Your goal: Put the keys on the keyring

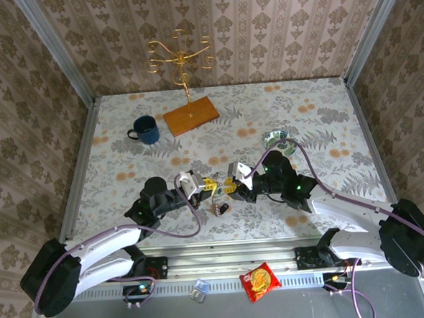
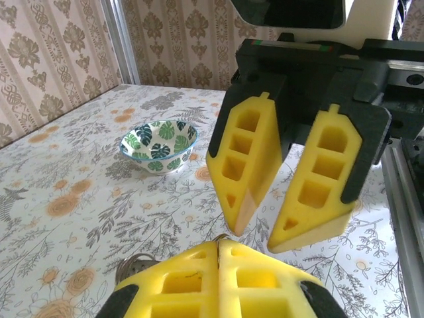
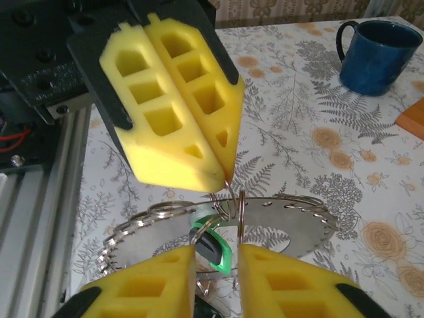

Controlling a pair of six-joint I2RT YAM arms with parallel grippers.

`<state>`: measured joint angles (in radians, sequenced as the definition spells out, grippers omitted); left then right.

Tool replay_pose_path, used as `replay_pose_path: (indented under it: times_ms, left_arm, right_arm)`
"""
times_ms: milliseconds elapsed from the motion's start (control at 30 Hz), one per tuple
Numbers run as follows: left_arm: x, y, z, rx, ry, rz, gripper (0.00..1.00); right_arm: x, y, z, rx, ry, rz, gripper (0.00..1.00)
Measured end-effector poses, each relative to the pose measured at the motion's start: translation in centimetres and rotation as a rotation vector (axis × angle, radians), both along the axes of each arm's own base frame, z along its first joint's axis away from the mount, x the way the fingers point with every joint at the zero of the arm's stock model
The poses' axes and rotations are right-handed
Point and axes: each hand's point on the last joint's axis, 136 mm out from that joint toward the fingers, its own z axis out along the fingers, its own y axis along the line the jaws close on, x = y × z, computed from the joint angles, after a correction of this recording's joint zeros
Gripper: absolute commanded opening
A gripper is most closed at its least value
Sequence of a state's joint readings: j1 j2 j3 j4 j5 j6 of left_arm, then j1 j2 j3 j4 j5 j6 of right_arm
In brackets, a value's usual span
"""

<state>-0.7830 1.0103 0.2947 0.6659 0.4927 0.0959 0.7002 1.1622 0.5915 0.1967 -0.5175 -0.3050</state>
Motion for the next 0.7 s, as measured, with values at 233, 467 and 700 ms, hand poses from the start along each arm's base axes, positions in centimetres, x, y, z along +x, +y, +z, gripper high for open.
replay_pose_path:
  times_ms: [233, 467, 700]
  left_arm:
    - [-0.3, -0.3, -0.1, -0.005, 0.006, -0.029, 0.0]
    - [-0.4, -0.4, 0.2, -0.017, 0.003, -0.037, 0.0]
    - [-0.6, -0.5, 0.2, -0.02, 0.007, -0.047, 0.0]
  right_arm:
    - [-0.1, 0.3, 0.7, 0.035, 0.015, 0.003, 0.15]
    - [0.0, 0.4, 0.2, 0.03, 0.033, 0.0, 0.17]
    - [0.3, 0.4, -0.7, 0.012, 0.051, -0.01, 0.21]
